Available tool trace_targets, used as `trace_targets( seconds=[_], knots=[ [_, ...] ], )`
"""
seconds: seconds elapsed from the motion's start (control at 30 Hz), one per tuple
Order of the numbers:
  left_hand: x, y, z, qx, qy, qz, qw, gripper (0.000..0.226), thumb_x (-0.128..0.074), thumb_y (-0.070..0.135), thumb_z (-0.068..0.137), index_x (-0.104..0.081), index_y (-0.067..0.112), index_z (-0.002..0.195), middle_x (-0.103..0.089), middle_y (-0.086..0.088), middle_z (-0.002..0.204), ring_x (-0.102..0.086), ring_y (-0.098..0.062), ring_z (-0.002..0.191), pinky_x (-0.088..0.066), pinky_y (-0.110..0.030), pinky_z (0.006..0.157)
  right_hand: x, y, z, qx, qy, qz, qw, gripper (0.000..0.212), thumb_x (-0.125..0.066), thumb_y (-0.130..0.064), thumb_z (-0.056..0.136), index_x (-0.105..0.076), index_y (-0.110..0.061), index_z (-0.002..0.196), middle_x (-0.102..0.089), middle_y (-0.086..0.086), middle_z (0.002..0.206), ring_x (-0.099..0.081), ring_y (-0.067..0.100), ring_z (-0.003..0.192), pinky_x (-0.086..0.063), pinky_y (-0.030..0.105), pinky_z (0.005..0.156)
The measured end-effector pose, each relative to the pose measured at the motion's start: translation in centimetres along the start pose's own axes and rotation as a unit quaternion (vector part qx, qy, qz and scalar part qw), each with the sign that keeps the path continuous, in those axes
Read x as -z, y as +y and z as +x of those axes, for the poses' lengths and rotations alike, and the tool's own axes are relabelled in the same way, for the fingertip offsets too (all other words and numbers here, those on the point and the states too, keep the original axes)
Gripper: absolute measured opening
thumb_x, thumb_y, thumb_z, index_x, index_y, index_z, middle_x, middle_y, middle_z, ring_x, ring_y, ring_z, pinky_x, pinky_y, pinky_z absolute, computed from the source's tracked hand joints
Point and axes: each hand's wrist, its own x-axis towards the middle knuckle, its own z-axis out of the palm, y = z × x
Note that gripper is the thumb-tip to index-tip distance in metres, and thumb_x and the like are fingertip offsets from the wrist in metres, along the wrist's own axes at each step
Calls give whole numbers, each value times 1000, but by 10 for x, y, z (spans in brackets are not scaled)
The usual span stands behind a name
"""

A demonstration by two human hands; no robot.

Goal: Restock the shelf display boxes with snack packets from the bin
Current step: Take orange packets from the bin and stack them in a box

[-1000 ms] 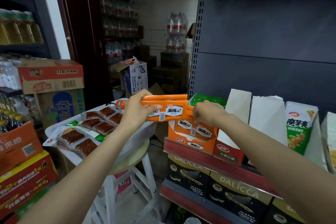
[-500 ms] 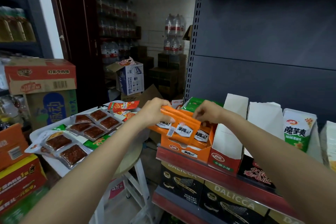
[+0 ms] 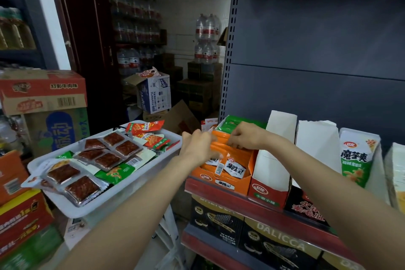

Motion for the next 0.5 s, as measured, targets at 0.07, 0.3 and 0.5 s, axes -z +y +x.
trace_targets(
  seconds=[0.07, 0.3, 0.5],
  knots=[
    [-5, -1, -3, -41, 12, 108, 993, 43, -60, 54, 82, -63, 24, 113, -53, -4, 121, -39, -24, 117, -29, -42, 95, -5, -3, -4, -9, -43, -44, 998, 26, -59, -32, 88, -69, -10, 96, -67, 4, 89, -63, 20, 82, -48, 22, 66],
    [1, -11, -10, -15, -1, -66, 998, 68, -74, 28, 77, -36, 18, 132, -39, -8, 132, -39, -26, 121, -40, -40, 94, -34, -21, -19, -32, 36, -235, 971, 39, -73, -33, 79, -56, -12, 107, -58, 6, 107, -58, 25, 98, -42, 32, 70],
    [12, -42, -37, 10, 36, -244, 969, 38, -63, 20, 87, -51, 15, 123, -56, -4, 124, -56, -18, 108, -46, -26, 83, -41, -35, -25, -32, 73, -180, 981, 45, -61, -27, 88, -46, -13, 128, -46, 12, 126, -48, 30, 117, -45, 39, 84]
  ],
)
